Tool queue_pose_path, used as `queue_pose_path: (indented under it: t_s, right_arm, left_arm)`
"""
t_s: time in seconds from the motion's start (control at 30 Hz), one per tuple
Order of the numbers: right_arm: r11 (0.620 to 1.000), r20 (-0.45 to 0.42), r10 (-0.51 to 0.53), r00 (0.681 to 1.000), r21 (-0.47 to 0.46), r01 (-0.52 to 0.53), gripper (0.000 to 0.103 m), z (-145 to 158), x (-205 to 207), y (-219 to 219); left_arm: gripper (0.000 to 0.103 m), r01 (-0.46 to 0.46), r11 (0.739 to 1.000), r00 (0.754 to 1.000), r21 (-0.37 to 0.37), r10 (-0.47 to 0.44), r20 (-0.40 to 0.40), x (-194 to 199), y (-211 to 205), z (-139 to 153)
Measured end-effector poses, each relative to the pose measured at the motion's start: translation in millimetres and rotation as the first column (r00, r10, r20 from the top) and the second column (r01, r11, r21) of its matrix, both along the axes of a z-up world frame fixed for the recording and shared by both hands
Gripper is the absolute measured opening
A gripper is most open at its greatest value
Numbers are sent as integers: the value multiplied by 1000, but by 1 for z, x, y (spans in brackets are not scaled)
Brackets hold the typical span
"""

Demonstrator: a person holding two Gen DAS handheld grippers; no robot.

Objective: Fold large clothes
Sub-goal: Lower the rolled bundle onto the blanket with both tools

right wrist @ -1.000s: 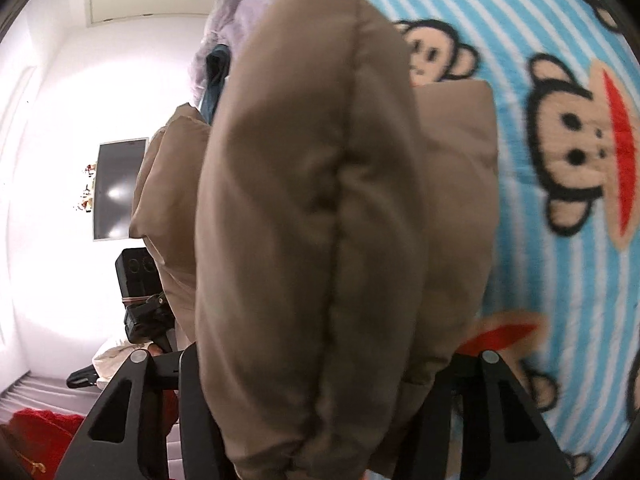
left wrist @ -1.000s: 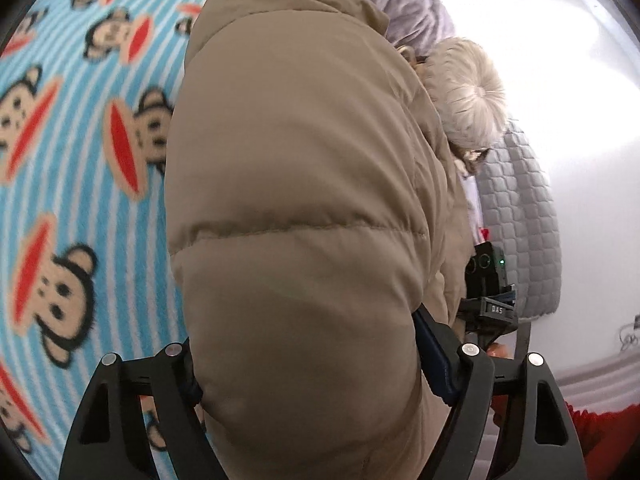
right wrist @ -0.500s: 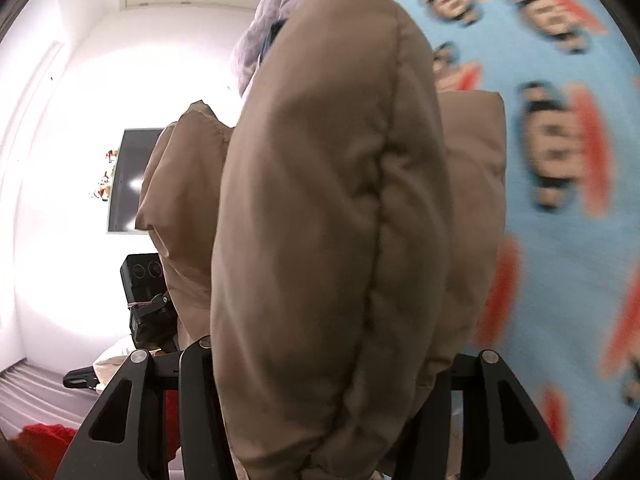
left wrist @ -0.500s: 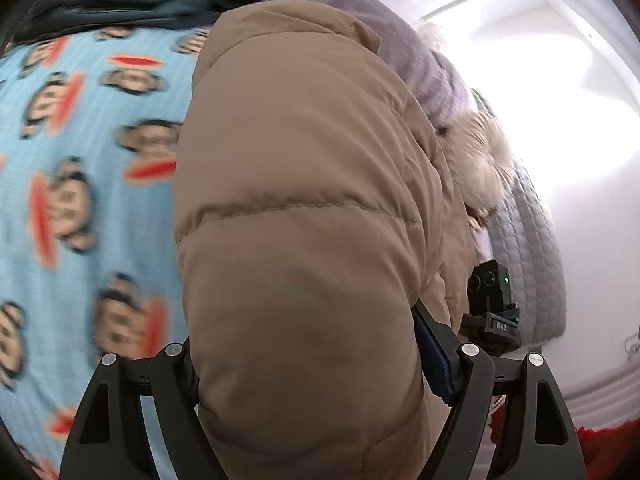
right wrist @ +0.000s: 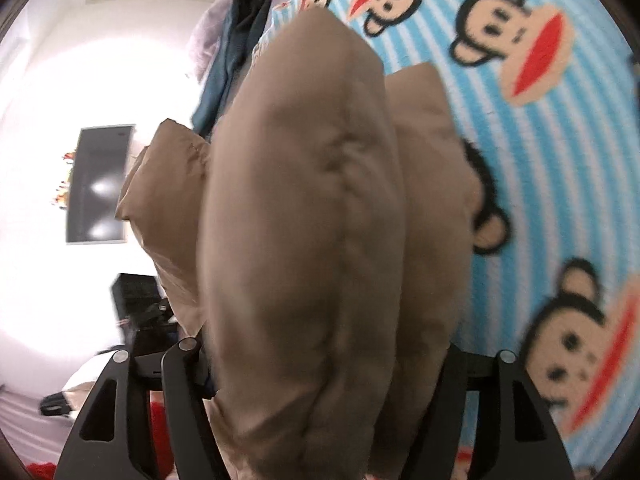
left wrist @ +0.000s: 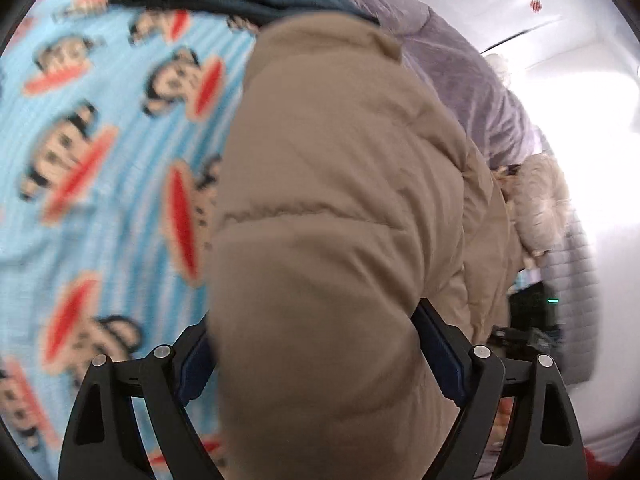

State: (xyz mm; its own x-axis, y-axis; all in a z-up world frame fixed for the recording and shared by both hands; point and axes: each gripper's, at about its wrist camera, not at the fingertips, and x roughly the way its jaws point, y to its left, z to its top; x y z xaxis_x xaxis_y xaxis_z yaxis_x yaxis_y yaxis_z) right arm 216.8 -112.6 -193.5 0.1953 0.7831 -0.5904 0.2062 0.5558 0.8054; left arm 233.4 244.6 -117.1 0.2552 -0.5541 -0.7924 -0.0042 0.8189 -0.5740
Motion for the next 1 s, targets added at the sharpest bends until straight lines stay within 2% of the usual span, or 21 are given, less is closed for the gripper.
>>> queue_pose_path:
  t_s: [0.03,0.13,0.17,0.2,0.23,0.3,0.43,0.5,0.6,0.67,0.73,0.87,1.0]
  right_arm:
    - [999,4,1,1000,-35,-1,70,8,-4,-2]
    - [981,36,2,999,-193,5,70,35,-14,-8]
    - [971,51,-2,999,-240,14,69,43,-19,-9]
    - [962,63,-3,998,-271,20,54,47,-32,-17]
    - [950,78,-6,997,-311,30,36,53,-44,-18]
    - [934,111,-22,994,-351,60,20,74,-59,-19]
    - [922,229,-3,973,-376,91,20,120,-90,-12]
    - [918,257,23,966,-388,81,20,142,-98,8]
    - [892,226,74,971,-451,37,20,134,-103,35]
    - [866,151,72,986,-500,13,20,112,-106,46]
    - [864,90,46,995,-504,6,20,82,-107,49]
    - [857,33,14,999,-516,5,17,53,-116,50]
    - [854,24,-6,1000,-521,18,17,31,-120,51]
  left_arm:
    - [85,-6,998,999,55,4,38,-4,2,14]
    - [62,-14,997,995,78,6,103,-10,8,44]
    - [58,-15,997,993,78,6,120,-10,10,52]
    - [53,-12,997,990,78,1,140,-9,8,60]
    - [52,-8,996,988,84,-5,158,-9,11,66]
    - [52,16,993,978,115,-40,203,-2,-4,80]
    - [53,54,979,969,197,-99,225,11,-42,80]
    - [53,65,970,968,236,-119,223,19,-65,75]
    - [53,71,960,972,269,-127,196,26,-87,62]
    - [53,86,950,972,299,-146,186,29,-100,53]
    - [53,116,932,965,343,-188,185,28,-111,47]
    - [54,172,899,943,403,-269,197,19,-128,45]
    - [55,189,900,941,394,-281,191,11,-128,54]
